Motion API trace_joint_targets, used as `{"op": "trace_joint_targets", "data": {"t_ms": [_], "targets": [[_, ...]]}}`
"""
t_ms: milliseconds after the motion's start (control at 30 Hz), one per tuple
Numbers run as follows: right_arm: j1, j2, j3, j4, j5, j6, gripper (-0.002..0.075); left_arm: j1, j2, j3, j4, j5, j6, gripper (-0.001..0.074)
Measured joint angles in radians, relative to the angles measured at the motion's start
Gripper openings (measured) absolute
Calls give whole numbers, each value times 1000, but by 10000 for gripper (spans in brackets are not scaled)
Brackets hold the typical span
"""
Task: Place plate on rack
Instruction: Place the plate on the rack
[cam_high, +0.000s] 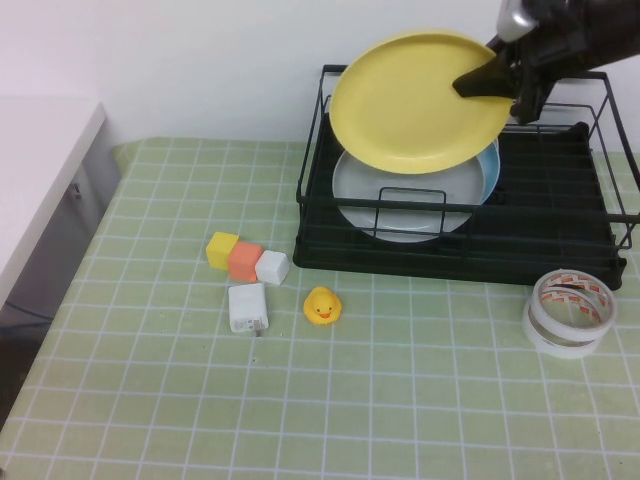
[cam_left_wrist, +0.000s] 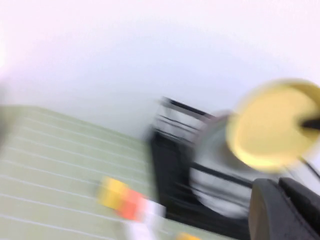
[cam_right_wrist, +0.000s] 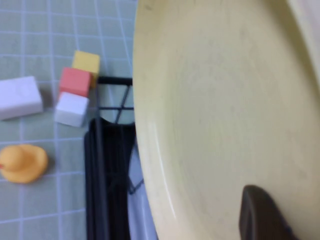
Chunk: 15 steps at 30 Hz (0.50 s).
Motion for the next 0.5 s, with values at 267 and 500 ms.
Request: {"op": "trace_joint_targets", "data": {"t_ms": [267,500], "targets": [[-3,135,-69,18,-23,22,132,0,-104,5,-14,-244,15,0],[-3,150,-79,24,-28,21,132,0,-141,5,-20,-231,15,0]]}}
